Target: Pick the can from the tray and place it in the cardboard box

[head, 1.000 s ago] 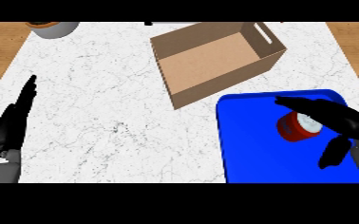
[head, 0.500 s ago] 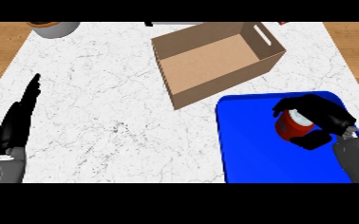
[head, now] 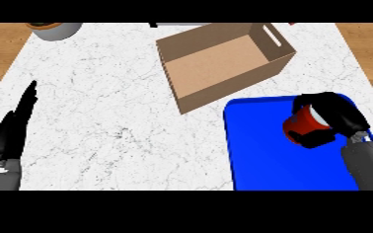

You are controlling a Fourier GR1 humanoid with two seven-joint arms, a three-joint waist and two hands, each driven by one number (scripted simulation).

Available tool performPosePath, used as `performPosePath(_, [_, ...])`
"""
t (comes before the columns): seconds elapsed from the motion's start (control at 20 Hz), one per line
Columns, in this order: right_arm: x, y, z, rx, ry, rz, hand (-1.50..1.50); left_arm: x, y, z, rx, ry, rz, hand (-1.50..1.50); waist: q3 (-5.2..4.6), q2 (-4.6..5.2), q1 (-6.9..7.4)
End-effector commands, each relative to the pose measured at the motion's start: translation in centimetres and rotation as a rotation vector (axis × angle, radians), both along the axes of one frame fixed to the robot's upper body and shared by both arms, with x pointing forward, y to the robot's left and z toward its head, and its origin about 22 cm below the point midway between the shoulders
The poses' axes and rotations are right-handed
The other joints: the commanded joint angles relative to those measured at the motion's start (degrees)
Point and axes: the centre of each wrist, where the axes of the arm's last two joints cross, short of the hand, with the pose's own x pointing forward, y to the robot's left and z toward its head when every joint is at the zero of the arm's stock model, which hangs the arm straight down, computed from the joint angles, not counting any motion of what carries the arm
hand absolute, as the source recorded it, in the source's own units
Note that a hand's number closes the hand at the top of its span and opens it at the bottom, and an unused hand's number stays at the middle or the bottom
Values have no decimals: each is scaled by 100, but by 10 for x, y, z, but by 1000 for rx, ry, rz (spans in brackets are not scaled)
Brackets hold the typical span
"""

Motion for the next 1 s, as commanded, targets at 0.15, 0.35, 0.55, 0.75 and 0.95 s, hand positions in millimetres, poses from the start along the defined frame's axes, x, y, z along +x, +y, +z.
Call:
performPosePath(0.15, [-17, -4, -7, -46, -97, -508, 150, 2, -4, 7, 0, 2, 18, 0, 40, 14, -97])
performPosePath(0.35, [-18, 6, 52, -126, -253, -568, 150, -7, 10, 9, -13, 8, 7, 0, 36, 9, -34])
performPosePath(0.55, [-39, 29, 81, -50, -449, -539, 150, 5, 5, 15, 0, 4, 13, 0, 37, 3, -113])
performPosePath(0.75, [-37, 50, 114, 2, -570, -419, 150, 1, -5, -13, -3, 2, 6, 0, 38, 35, -34])
performPosePath(0.95, [-26, 65, 132, 38, -569, -375, 150, -7, -21, 15, -9, -2, -7, 0, 46, 31, 66])
